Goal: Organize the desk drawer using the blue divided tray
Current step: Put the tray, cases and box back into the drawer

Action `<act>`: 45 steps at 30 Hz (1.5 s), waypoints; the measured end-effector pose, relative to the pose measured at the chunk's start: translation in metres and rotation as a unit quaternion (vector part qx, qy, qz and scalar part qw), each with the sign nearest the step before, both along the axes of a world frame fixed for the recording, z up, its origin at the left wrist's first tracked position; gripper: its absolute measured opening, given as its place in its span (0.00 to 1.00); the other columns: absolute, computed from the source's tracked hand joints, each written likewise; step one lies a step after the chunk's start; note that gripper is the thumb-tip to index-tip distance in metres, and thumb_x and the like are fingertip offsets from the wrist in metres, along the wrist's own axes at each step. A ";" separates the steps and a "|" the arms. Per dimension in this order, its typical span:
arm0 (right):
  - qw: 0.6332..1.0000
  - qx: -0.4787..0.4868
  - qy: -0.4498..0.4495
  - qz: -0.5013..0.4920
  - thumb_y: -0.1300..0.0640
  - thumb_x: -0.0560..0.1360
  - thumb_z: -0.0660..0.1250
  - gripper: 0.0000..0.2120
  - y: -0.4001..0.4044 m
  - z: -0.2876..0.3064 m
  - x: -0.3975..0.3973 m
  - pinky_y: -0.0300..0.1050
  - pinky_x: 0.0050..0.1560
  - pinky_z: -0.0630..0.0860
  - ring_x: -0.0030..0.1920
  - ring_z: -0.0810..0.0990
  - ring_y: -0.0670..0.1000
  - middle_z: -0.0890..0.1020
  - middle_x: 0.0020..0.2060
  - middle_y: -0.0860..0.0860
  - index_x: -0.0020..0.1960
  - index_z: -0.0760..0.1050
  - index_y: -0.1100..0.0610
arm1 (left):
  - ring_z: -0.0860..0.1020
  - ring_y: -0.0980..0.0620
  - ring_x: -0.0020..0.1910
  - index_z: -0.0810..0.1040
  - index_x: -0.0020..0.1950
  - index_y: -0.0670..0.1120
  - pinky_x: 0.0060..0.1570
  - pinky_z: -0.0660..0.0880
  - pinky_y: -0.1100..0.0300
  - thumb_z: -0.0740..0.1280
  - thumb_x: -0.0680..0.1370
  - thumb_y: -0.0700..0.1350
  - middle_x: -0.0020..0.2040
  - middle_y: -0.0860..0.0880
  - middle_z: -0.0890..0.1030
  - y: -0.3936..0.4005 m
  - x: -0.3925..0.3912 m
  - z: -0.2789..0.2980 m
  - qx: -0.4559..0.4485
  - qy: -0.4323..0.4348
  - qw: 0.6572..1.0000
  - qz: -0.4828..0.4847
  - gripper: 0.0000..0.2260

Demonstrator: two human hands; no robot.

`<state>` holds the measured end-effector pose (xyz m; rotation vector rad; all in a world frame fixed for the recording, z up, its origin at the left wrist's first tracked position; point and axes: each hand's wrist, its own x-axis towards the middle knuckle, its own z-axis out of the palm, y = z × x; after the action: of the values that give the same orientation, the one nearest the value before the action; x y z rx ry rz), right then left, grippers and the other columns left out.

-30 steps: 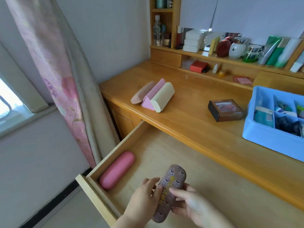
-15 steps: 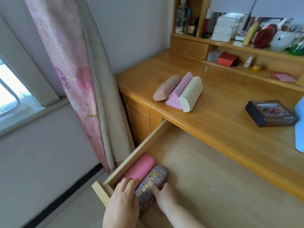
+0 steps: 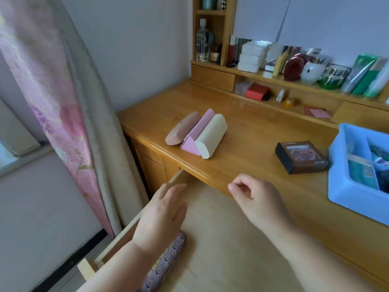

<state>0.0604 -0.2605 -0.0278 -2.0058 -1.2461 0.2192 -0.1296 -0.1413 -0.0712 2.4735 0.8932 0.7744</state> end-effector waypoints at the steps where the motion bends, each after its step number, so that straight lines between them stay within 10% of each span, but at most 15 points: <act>1: 0.999 -0.018 -0.039 -0.014 0.52 0.76 0.65 0.05 -0.004 -0.001 0.017 0.28 0.37 0.69 0.39 0.76 0.40 0.79 0.37 0.40 0.42 0.76 0.46 | 0.77 0.55 0.46 0.76 0.62 0.46 0.48 0.76 0.60 0.71 0.73 0.40 0.56 0.51 0.77 0.008 0.024 0.010 0.038 0.001 0.999 -0.017 0.18; 4: 0.989 -0.138 -0.060 -0.011 0.48 0.79 0.61 0.16 -0.012 -0.025 0.052 0.31 0.59 0.64 0.67 0.68 0.41 0.70 0.66 0.40 0.65 0.72 0.47 | 0.74 0.44 0.62 0.73 0.66 0.45 0.62 0.70 0.51 0.69 0.74 0.47 0.63 0.47 0.76 0.037 0.088 0.032 0.147 0.048 0.988 0.010 0.22; 8: 0.984 -0.169 -0.057 0.025 0.40 0.78 0.56 0.22 -0.014 -0.042 0.063 0.39 0.70 0.58 0.73 0.54 0.40 0.56 0.74 0.36 0.71 0.63 0.40 | 0.58 0.46 0.74 0.62 0.73 0.46 0.74 0.45 0.52 0.57 0.79 0.57 0.70 0.47 0.68 0.066 0.142 0.034 0.173 0.178 0.964 0.094 0.26; 13: 0.985 -0.164 -0.041 0.030 0.34 0.75 0.52 0.26 -0.011 -0.045 0.067 0.40 0.70 0.59 0.73 0.52 0.39 0.53 0.73 0.33 0.72 0.61 0.38 | 0.75 0.47 0.54 0.63 0.69 0.48 0.52 0.70 0.56 0.63 0.78 0.49 0.60 0.49 0.72 0.062 0.172 0.030 0.180 0.201 0.956 0.112 0.21; 18: 0.993 -0.120 -0.001 0.021 0.37 0.75 0.59 0.23 -0.016 -0.041 0.066 0.35 0.66 0.63 0.68 0.60 0.35 0.61 0.68 0.31 0.69 0.66 0.39 | 0.78 0.45 0.47 0.62 0.69 0.50 0.40 0.73 0.56 0.63 0.78 0.44 0.54 0.48 0.75 0.044 0.174 0.041 -0.109 0.061 0.985 0.119 0.21; 23: 0.979 -0.018 0.199 -0.033 0.37 0.74 0.60 0.25 -0.016 -0.022 0.043 0.26 0.53 0.68 0.53 0.72 0.30 0.74 0.54 0.31 0.68 0.70 0.44 | 0.80 0.52 0.41 0.71 0.64 0.54 0.37 0.77 0.59 0.65 0.78 0.44 0.53 0.49 0.79 -0.028 0.123 0.032 -0.461 -0.259 0.848 0.032 0.16; 27: 0.943 -0.022 0.331 0.026 0.44 0.75 0.65 0.19 -0.015 -0.017 -0.001 0.38 0.48 0.79 0.52 0.80 0.41 0.80 0.54 0.40 0.64 0.64 0.38 | 0.77 0.59 0.40 0.66 0.66 0.58 0.39 0.73 0.67 0.63 0.79 0.45 0.54 0.53 0.79 -0.080 0.076 0.014 -0.408 -0.248 0.879 0.011 0.17; 34: 0.878 -0.133 0.458 0.041 0.59 0.77 0.65 0.13 -0.045 -0.055 -0.033 0.36 0.23 0.65 0.23 0.72 0.46 0.80 0.36 0.50 0.61 0.73 0.50 | 0.73 0.66 0.52 0.71 0.57 0.62 0.47 0.69 0.75 0.66 0.77 0.41 0.57 0.55 0.76 -0.075 -0.028 -0.023 -0.272 -0.063 0.958 0.067 0.16; 40: 0.912 -0.176 0.363 -0.077 0.59 0.79 0.61 0.14 -0.015 -0.105 -0.018 0.34 0.21 0.65 0.20 0.71 0.41 0.81 0.49 0.52 0.64 0.73 0.54 | 0.75 0.62 0.47 0.57 0.60 0.70 0.44 0.73 0.69 0.70 0.74 0.44 0.60 0.65 0.65 -0.056 -0.058 -0.054 -0.196 -0.020 0.976 0.090 0.29; 45: 0.921 -0.208 0.327 -0.029 0.57 0.80 0.58 0.16 0.038 -0.129 -0.017 0.32 0.26 0.68 0.24 0.71 0.39 0.80 0.45 0.46 0.68 0.71 0.51 | 0.75 0.64 0.43 0.76 0.50 0.63 0.45 0.71 0.72 0.73 0.69 0.38 0.52 0.65 0.71 -0.054 -0.056 -0.072 -0.165 -0.046 0.980 0.098 0.21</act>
<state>0.0432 -0.2221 -0.1566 -2.0423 -0.7412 1.1052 -0.1854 -0.1954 -0.1434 2.0672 1.1420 0.7303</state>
